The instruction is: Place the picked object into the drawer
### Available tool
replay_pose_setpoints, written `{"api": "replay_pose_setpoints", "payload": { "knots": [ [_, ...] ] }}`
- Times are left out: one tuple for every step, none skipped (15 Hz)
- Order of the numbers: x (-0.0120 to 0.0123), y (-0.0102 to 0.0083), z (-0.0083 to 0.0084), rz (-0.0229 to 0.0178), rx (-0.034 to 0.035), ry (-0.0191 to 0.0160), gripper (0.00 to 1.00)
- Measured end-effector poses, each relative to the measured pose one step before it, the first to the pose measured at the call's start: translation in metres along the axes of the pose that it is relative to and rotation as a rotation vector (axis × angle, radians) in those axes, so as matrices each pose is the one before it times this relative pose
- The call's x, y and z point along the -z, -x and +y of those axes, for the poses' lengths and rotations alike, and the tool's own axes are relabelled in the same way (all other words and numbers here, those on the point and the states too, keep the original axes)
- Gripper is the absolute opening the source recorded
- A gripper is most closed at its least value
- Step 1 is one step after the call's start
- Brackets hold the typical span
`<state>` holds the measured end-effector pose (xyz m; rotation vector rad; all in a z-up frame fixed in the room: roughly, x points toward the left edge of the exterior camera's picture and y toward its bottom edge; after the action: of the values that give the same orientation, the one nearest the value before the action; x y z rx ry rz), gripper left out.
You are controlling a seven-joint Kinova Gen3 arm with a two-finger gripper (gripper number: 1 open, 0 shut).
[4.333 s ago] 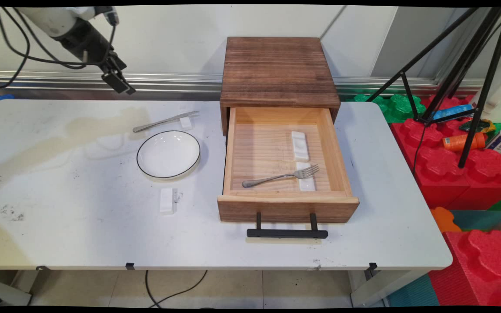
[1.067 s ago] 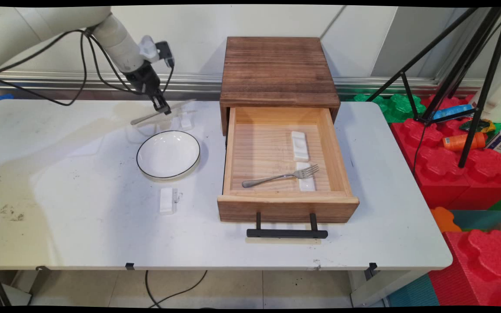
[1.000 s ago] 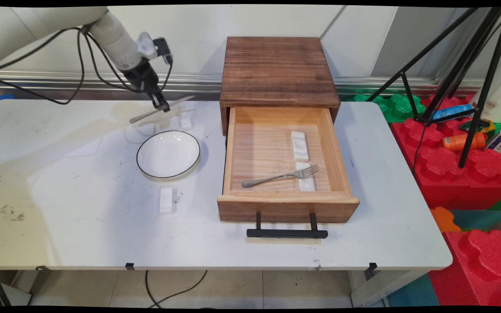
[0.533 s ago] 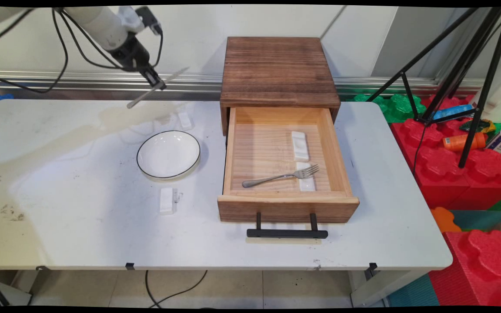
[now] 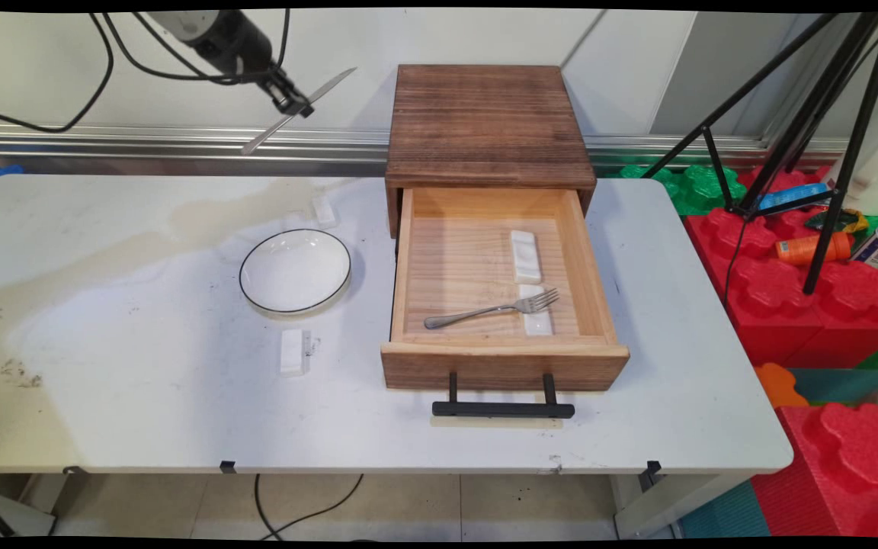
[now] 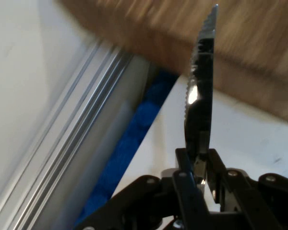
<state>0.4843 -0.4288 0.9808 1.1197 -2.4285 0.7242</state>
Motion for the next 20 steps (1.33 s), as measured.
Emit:
{"api": "replay_pose_setpoints", "payload": {
  "knots": [
    [0.00737,-0.00745,0.00756,0.01594,-0.02249,0.00927,0.0],
    [0.00409,-0.00514,0.005,0.01001,-0.01617,0.00726,0.0],
    [0.00625,-0.00955,0.00911,0.01671,-0.02888,0.01392,0.0],
    [0.00415,-0.00821,0.008,0.01207,-0.02195,0.0143,0.0],
    [0.00368,-0.00958,0.00907,0.01296,-0.02405,0.01744,0.0],
    [0.00222,-0.0099,0.0091,0.0119,-0.02335,0.01887,0.0],
    [0.00109,-0.00868,0.00804,0.0107,-0.0179,0.01817,0.0],
    [-0.00041,-0.01011,0.00913,0.01177,-0.01995,0.02254,0.0],
    [-0.00107,-0.00851,0.00748,0.0096,-0.01621,0.01919,0.0],
    [-0.00136,-0.00594,0.00497,0.00694,-0.01105,0.01336,0.0],
    [-0.00276,-0.00881,0.00694,0.00989,-0.01643,0.01951,0.0],
    [-0.00231,-0.00569,0.00448,0.0062,-0.01085,0.01293,0.0],
    [-0.00214,-0.00627,0.00669,0.01042,-0.01936,0.02166,0.0],
    [-0.00292,-0.00525,0.00403,0.00561,-0.00937,0.01289,0.0],
    [-0.005,-0.00774,0.00543,0.00761,-0.01321,0.01851,0.0],
    [-0.00384,-0.00491,0.0034,0.00456,-0.00749,0.01199,0.0],
    [-0.00591,-0.00682,0.00462,0.00606,-0.01004,0.01709,0.0],
    [-0.0079,-0.00763,0.00475,0.00625,-0.01029,0.01917,0.0],
    [-0.00848,-0.00706,0.00388,0.00507,-0.00885,0.01704,0.0],
    [-0.00763,-0.00562,0.00261,0.004,-0.00612,0.0132,0.0]
  ]
}}
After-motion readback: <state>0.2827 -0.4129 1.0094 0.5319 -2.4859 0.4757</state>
